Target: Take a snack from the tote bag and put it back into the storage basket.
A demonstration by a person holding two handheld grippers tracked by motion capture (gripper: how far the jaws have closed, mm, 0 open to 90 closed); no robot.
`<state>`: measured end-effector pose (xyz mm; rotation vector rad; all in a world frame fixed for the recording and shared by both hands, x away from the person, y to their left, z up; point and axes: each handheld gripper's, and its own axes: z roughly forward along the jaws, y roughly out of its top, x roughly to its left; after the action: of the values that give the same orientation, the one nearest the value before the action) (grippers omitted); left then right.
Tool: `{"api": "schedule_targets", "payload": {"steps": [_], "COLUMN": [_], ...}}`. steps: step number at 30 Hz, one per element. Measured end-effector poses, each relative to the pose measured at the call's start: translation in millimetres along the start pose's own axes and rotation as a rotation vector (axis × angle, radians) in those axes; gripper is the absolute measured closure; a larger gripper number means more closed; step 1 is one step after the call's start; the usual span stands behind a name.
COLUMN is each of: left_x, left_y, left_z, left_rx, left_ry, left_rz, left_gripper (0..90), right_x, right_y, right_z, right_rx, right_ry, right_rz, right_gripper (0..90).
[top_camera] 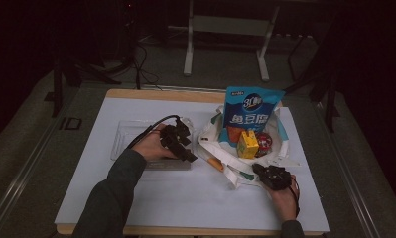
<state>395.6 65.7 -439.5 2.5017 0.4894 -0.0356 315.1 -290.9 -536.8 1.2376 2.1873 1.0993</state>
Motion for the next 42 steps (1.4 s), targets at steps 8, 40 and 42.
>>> {"api": "schedule_targets", "payload": {"steps": [8,40,42], "left_x": [-4.6,-12.4,-15.1], "left_y": [2.4,23.4,25.9], "left_z": [-10.5,-21.6,-19.9], "left_rx": [-0.060,-0.237,-0.227], "left_ry": [0.024,-0.007,-0.004], "left_rz": [0.014,-0.014,0.003], "left_gripper": [26.7,30.7,32.2], "right_x": [0.1,-0.5,-0.3], "right_y": [-0.1,-0.1,-0.2], "right_z": [0.0,-0.1,-0.2], "right_rx": [-0.001,-0.005,-0.006], "right_ry": [0.001,0.006,0.005], "right_rz": [-0.003,0.002,0.000], "right_gripper": [82.2,80.7,80.1]}}
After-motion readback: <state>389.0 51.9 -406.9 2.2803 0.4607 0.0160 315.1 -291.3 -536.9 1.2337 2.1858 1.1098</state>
